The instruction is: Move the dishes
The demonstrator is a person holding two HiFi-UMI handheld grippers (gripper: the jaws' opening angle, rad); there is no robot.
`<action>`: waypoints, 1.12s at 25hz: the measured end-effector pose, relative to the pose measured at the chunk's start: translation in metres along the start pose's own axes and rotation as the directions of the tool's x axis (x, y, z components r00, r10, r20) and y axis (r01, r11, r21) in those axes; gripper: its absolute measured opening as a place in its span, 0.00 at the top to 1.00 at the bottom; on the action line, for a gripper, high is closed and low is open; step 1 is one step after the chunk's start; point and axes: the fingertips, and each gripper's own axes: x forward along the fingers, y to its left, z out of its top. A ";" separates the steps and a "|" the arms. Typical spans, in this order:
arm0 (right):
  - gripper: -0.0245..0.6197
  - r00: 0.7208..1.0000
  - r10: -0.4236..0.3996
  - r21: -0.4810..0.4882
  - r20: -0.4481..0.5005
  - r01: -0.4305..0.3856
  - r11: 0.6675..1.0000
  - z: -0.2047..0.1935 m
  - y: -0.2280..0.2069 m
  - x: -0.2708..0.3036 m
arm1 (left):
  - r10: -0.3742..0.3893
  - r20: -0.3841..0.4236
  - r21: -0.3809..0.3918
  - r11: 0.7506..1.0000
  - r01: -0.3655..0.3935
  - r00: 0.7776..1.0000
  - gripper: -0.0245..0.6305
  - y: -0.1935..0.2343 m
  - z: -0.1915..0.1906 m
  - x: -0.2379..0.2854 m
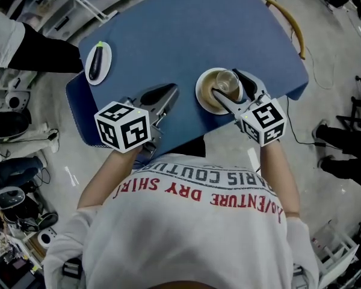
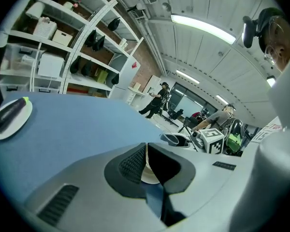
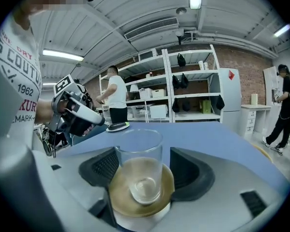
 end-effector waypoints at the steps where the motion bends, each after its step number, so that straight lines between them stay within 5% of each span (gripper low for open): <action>1: 0.44 1.000 -0.001 0.000 -0.005 0.001 1.000 -0.001 0.000 0.002 | -0.002 -0.004 -0.002 1.000 0.002 1.000 0.91 0.002 -0.002 0.000; 28: 0.52 0.999 -0.038 -0.011 -0.027 0.038 0.999 0.006 0.008 0.002 | 0.034 0.058 -0.079 0.996 -0.029 0.998 0.91 0.013 -0.019 -0.032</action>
